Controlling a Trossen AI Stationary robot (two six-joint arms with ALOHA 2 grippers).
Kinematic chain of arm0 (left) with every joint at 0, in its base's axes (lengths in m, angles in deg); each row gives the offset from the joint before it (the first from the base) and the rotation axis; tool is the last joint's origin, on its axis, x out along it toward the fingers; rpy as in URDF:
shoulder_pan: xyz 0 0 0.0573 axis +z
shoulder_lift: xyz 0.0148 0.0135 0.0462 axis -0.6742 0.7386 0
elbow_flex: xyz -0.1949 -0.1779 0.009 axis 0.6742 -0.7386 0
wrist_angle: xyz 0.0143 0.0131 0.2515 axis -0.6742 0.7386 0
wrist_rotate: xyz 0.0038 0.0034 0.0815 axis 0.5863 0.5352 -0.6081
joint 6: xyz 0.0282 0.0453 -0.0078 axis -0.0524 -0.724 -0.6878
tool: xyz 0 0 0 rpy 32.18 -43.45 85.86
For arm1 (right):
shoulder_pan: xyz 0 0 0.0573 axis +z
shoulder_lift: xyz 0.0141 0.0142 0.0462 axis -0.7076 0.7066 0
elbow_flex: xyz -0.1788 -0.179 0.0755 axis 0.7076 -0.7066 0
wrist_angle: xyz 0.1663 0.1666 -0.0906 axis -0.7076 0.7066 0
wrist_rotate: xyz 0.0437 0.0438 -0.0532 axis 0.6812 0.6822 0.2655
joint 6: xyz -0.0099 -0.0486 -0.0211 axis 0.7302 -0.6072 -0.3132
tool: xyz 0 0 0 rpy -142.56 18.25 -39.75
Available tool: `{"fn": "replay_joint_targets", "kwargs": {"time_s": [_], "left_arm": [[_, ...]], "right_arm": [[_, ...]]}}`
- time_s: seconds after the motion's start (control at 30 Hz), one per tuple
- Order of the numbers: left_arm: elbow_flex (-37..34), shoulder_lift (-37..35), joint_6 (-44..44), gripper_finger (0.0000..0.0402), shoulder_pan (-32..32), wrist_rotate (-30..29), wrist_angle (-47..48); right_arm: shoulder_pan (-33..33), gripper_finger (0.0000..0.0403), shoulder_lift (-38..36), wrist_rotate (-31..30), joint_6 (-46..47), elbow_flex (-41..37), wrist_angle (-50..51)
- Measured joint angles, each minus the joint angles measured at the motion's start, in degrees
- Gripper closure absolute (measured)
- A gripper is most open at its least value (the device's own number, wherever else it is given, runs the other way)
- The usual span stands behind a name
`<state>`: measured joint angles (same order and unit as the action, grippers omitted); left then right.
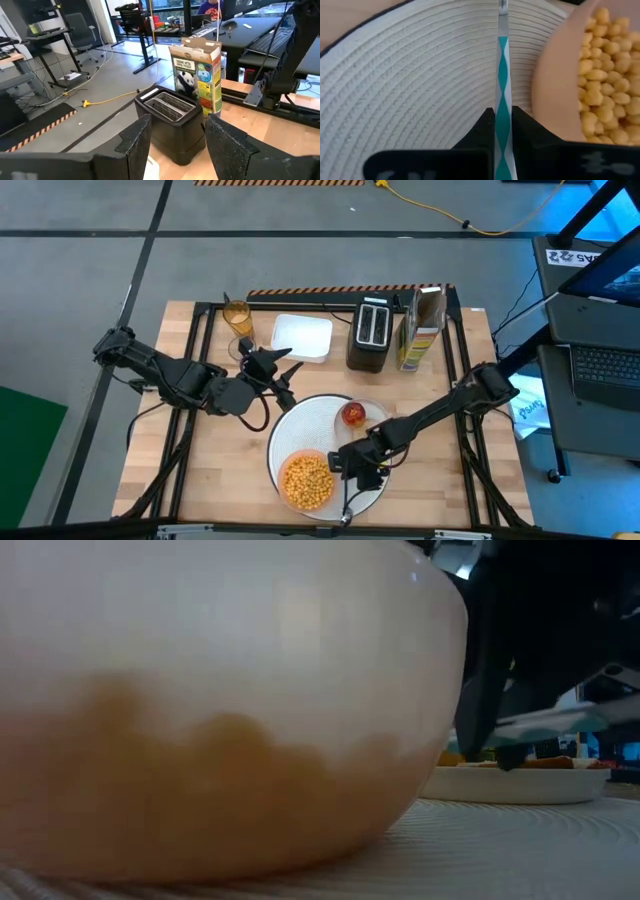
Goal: Arrange a breakfast setting
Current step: Put the spoon on the mat to the right of the pink bowl
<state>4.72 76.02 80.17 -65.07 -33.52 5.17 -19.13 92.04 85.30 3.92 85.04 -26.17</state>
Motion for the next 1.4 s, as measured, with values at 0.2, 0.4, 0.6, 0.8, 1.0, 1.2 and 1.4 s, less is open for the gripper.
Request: {"fn": "replay_joint_targets", "kwargs": {"time_s": [0.2, 0.4, 0.6, 0.8, 1.0, 1.2, 1.4], "left_arm": [[0.0, 0.0, 0.0, 0.0228, 0.0, 0.1, 1.0], [0.0, 0.0, 0.0, 0.0228, 0.0, 1.4, 2.4], [0.0, 0.0, 0.0, 0.0227, 0.0, 1.7, 3.2], [0.0, 0.0, 0.0, 0.0227, 0.0, 1.7, 3.2], [0.0, 0.0, 0.0, 0.0227, 0.0, 1.7, 3.4], [0.0, 0.0, 0.0, 0.0228, 0.0, 1.7, 3.4], [0.0, 0.0, 0.0, 0.0227, 0.0, 1.7, 3.4]], "right_arm": [[-0.5, 0.0386, 0.1, 0.6, -1.6, 0.0, -0.2], [-1.2, 0.0386, 0.8, 1.0, -2.6, 0.0, -0.3], [-1.3, 0.0386, 1.7, 1.9, -3.1, 0.1, -1.6], [-1.3, 0.0386, 4.4, 3.4, -1.7, 1.1, -1.6], [-2.1, 0.0386, 5.0, 1.8, -1.5, 1.8, -3.1], [-4.4, 0.0377, 5.0, 1.4, -1.9, 1.8, -2.8], [-5.4, 0.0385, 5.0, 3.3, -5.2, 1.8, -0.1]]}}
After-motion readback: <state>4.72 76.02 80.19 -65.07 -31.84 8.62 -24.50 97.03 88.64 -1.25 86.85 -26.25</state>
